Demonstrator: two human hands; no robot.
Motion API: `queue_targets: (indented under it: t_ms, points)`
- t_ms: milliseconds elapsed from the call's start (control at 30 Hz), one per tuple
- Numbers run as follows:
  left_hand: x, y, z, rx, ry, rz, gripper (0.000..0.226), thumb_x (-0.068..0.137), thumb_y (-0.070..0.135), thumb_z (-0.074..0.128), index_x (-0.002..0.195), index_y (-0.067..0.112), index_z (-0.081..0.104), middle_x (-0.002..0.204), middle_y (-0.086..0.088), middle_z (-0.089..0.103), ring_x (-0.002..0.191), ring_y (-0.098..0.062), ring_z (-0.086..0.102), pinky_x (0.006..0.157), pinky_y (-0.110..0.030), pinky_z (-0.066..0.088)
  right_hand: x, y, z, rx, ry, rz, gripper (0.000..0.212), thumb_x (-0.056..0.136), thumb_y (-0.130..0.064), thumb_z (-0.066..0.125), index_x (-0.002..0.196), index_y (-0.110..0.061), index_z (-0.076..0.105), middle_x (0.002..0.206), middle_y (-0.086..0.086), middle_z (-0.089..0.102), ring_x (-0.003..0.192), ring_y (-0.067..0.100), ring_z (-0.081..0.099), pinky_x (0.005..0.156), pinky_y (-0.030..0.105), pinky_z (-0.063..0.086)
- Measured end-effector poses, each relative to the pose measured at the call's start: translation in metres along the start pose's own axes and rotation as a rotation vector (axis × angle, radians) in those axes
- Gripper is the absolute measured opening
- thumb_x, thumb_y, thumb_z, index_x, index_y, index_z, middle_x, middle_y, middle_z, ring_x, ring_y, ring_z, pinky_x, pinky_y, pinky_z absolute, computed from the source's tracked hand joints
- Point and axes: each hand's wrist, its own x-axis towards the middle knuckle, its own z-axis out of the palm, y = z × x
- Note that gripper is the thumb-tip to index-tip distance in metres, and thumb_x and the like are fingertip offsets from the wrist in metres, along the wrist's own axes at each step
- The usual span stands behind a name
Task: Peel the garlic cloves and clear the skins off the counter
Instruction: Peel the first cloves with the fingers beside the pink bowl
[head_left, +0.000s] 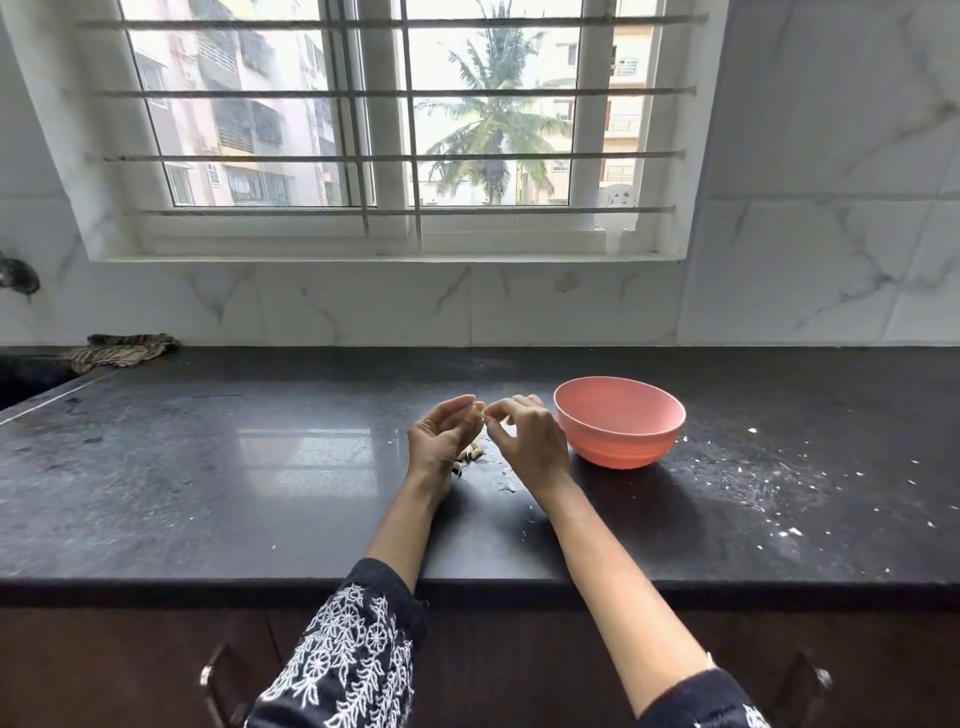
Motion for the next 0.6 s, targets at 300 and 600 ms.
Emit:
queue_targets:
  t_ms: [300, 600]
  points:
    - [0.0014, -0.0008, -0.0003, 0.002, 0.006, -0.02, 0.014, 0.081, -0.003, 0.065, 0.09, 0.008, 0.064, 0.071, 0.003, 0.073, 0.065, -0.005, 0.067, 0.065, -0.015, 0.055, -0.0001, 0.0, -0.0011, -0.025, -0.03, -0.025, 0.017, 0.09, -0.026, 0.056, 0.081, -0.014, 0.064, 0.084, -0.003, 0.066, 0.088, 0.016, 0.053, 0.066, 0.029, 0.037]
    - [0.0021, -0.001, 0.0014, -0.018, 0.016, -0.048, 0.012, 0.084, -0.002, 0.063, 0.089, 0.008, 0.065, 0.069, 0.003, 0.072, 0.063, -0.003, 0.066, 0.064, -0.014, 0.054, 0.0012, 0.0004, -0.0017, 0.089, -0.003, 0.07, 0.007, 0.084, -0.019, 0.058, 0.081, -0.015, 0.063, 0.083, -0.003, 0.064, 0.083, 0.016, 0.055, 0.064, 0.026, 0.034]
